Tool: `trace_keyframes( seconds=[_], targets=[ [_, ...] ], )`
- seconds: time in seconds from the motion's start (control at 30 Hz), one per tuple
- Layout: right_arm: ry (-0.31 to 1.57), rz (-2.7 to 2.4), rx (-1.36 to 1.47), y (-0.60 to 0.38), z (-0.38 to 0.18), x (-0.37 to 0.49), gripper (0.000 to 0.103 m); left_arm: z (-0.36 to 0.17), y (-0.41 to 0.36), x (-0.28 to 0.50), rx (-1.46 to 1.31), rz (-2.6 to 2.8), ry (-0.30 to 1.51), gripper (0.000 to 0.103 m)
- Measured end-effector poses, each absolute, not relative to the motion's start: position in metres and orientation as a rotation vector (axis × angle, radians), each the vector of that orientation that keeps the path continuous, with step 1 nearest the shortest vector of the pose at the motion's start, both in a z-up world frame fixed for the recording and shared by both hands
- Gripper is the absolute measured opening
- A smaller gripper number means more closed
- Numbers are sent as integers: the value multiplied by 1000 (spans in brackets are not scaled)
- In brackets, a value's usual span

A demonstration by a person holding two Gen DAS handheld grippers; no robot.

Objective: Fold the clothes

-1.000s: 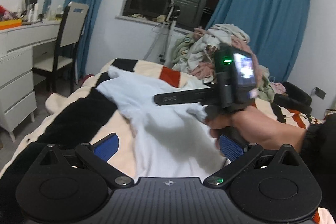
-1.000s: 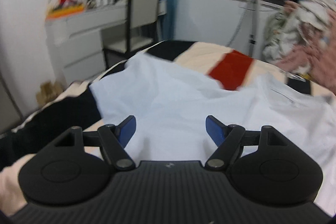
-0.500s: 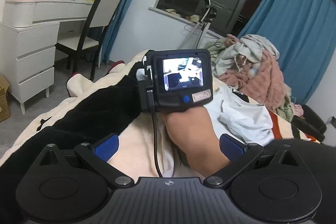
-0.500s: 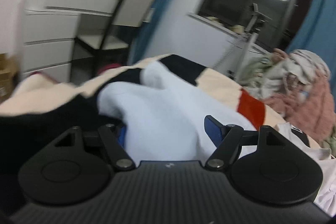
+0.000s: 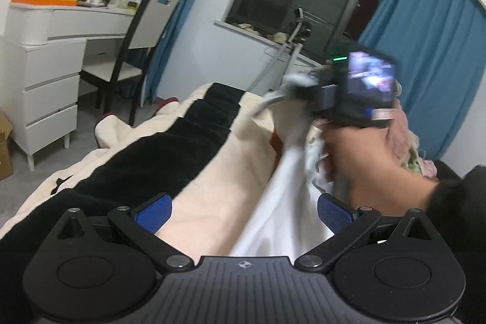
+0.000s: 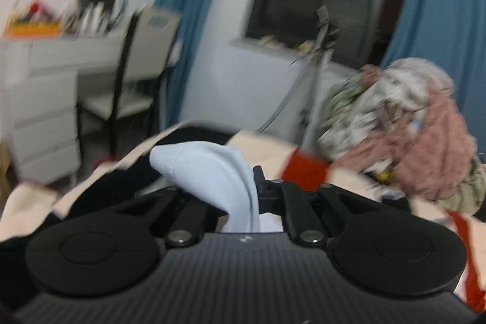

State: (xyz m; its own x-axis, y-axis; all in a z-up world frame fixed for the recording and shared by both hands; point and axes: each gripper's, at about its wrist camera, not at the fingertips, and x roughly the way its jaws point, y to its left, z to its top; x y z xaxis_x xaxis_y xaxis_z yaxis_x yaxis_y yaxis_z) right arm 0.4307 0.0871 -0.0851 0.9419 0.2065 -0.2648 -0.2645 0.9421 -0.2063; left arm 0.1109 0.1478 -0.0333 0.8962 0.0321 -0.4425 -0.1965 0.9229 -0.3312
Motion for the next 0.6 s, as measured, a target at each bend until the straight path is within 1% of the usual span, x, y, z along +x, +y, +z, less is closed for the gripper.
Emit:
trace_keyframes(
  seconds=[0.07,0.17,0.27,0.33,0.37,0.4,0.43,0.47,0.5,0.6],
  targets=[
    [197,178,-173,42,-70,433,7,-32,141,108,-356,105,445,103],
    [186,61,-38,-30,-64,440,7,-32,133,108,-327,79,441,103],
    [262,-46,98,-96,-86,455,7,-38,127,112,-307,49,452,103],
    [342,-81,196,-134,-111,467,10,-43,121,117,-279,38,462,103],
    [392,-84,246,-150,-126,473,16,-46,118,120,-264,33,467,103],
    [457,-68,291,-163,-141,480,26,-49,115,123,-248,28,473,103],
    [517,-52,331,-173,-155,486,61,-52,111,126,-233,23,479,103],
    [546,-38,346,-178,-164,488,76,-55,107,129,-220,19,484,103],
    [535,-29,330,-177,-163,484,85,-57,103,132,-207,17,492,103],
    [502,-4,282,-173,-158,471,85,-64,95,139,-178,-3,510,103]
  ],
)
